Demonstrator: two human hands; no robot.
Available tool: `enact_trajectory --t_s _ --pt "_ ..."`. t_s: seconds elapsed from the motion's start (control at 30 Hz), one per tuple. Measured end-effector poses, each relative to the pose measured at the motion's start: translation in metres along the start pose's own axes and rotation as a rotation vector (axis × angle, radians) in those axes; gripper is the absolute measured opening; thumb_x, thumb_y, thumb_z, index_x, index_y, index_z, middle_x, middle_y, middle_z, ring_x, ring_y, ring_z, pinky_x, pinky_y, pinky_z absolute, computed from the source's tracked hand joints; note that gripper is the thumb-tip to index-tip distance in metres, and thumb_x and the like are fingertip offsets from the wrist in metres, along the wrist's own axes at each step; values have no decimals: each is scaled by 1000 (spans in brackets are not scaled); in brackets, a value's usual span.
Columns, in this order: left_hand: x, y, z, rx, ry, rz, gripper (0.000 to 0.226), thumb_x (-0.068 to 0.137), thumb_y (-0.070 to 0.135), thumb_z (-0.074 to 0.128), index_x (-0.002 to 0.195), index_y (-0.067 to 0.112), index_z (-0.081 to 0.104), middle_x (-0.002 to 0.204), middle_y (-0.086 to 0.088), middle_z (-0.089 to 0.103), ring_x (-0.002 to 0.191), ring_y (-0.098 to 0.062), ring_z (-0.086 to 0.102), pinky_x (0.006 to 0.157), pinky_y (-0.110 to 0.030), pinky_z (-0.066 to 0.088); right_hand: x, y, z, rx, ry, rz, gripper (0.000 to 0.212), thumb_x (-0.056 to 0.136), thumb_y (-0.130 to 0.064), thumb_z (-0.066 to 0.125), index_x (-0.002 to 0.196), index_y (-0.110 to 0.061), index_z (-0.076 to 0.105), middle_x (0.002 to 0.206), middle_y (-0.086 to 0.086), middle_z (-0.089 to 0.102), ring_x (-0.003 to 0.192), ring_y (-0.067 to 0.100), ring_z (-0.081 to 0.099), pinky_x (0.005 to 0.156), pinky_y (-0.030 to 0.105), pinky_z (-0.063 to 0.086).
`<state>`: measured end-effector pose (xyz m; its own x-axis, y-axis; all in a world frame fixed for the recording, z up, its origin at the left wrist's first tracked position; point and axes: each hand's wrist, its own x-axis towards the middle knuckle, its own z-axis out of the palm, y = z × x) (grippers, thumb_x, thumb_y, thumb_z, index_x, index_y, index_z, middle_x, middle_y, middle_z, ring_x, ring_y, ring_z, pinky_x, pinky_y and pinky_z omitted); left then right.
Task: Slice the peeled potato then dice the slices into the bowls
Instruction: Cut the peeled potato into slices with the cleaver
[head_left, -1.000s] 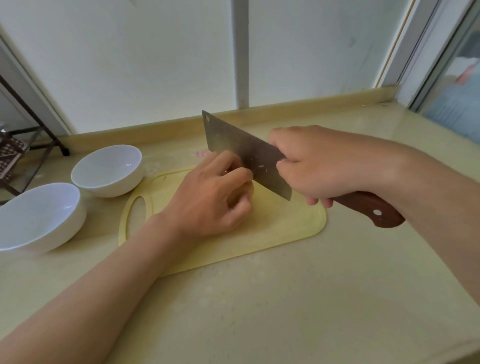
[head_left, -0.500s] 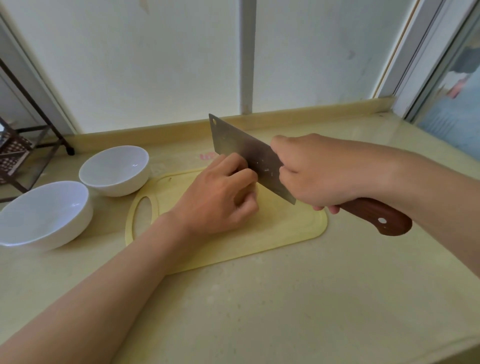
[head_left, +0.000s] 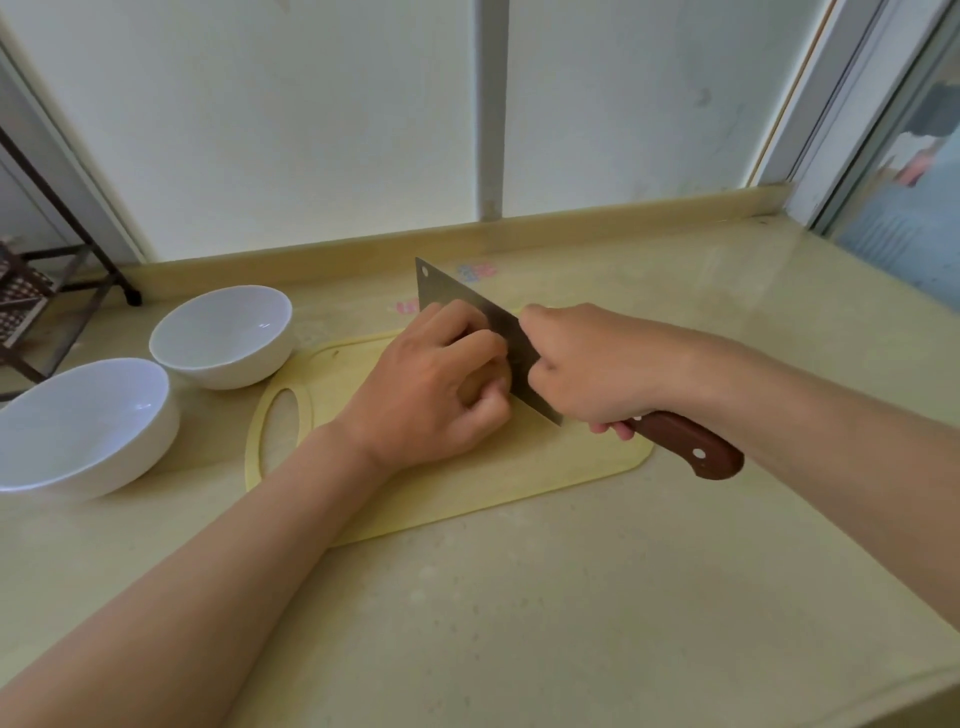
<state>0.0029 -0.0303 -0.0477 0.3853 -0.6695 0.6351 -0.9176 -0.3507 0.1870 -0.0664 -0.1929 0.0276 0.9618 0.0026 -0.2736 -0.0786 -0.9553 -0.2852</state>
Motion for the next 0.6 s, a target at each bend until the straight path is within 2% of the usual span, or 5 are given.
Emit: enact_trajectory --t_s 0.17,0.27,0.37,0.5,0.6 --pt "-3 2 -3 -24 22 5 9 77 13 63 81 8 69 90 -6 59 75 -25 53 74 -33 43 1 5 1 60 27 7 7 99 -12 36 97 -14 42 78 19 64 44 25 57 40 28 45" --pt "-4 1 -3 -52 56 -5 13 78 14 63 84 5 69 91 -9 59 76 -25 54 72 -34 46 4 12 1 123 44 1 14 96 -11 36 107 -12 46 78 19 65 48 26 61 46 33 49" --pt "-8 -1 -2 -67 82 -28 19 79 17 65 88 1 68 94 -10 59 80 -24 56 72 -33 47 7 14 3 156 67 -29 7 97 -12 37 97 -15 43 75 18 64 47 25 62 46 34 48" --pt "-8 -5 -1 -53 101 -18 21 79 18 66 88 0 69 95 -13 58 80 -26 56 71 -33 47 7 16 4 138 87 -61 8 97 -11 36 92 -14 41 80 19 65 53 31 70 41 30 46" --pt "-7 -6 1 -48 115 -3 17 78 14 68 86 -1 70 93 -13 59 79 -26 57 71 -33 47 2 20 2 136 113 -74 9 98 -11 36 90 -15 41 78 17 64 50 29 68 39 29 45"
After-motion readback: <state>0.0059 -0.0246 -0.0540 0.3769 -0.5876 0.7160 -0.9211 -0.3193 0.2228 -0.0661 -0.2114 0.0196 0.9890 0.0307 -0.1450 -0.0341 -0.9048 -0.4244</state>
